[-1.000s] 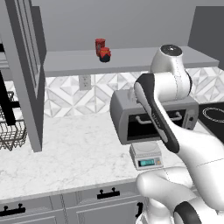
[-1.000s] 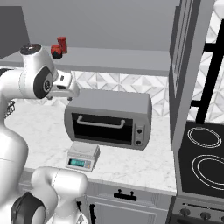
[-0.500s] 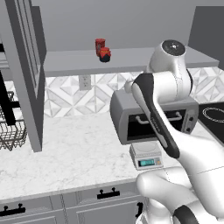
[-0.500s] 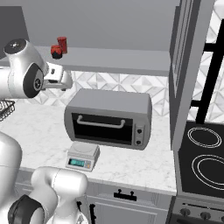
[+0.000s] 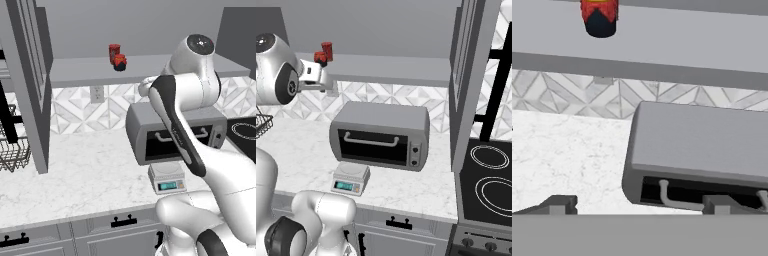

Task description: Pick the jam and place it on the digital scale for weighing, and close the cabinet.

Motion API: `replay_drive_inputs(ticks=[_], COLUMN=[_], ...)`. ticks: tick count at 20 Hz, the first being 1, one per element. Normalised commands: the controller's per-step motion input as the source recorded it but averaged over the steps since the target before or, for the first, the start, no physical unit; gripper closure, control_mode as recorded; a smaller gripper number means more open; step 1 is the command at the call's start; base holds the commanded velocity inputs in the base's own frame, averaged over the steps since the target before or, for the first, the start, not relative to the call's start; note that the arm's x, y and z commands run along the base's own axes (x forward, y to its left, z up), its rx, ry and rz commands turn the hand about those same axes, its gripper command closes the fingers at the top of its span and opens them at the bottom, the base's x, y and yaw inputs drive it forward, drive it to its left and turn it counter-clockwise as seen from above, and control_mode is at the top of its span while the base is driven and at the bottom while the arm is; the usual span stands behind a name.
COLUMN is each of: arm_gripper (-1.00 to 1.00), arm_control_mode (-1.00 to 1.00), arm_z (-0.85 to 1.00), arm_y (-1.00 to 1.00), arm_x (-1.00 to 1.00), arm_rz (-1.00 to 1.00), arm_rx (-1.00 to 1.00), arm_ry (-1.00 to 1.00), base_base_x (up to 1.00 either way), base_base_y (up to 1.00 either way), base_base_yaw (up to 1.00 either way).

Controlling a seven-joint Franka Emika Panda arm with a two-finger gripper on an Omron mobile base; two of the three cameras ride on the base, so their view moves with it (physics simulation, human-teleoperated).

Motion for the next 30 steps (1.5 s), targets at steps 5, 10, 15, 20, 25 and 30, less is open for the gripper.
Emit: replay_drive_inputs(ticks=[5, 10, 15, 20, 25, 30], arm_gripper=[-1.00, -1.00, -1.00, -1.00, -1.00, -1.00], arm_control_mode=[-1.00, -1.00, -1.00, -1.00, -1.00, -1.00], arm_z=[0.20, 0.17, 0.31, 0.06, 0.11, 0.38], arm_y=[0.10, 0.15, 0.18, 0.28, 0.12, 0.00], arm_x=[0.14, 0.29, 0.18, 0.30, 0.43, 0.35], arm_rz=[0.03, 0.01, 0.01, 0.08, 0.06, 0.00], arm_rx=[0.00, 0.00, 0.00, 0.02, 0.01, 0.00], arm_ry=[0.00, 0.00, -0.03, -0.09, -0.06, -0.02], base_base_x=[0.00, 0.00, 0.00, 0.00, 0.00, 0.00], base_base_y=[0.00, 0.00, 0.00, 0.00, 0.00, 0.00], base_base_yaw=[0.00, 0.00, 0.00, 0.00, 0.00, 0.00])
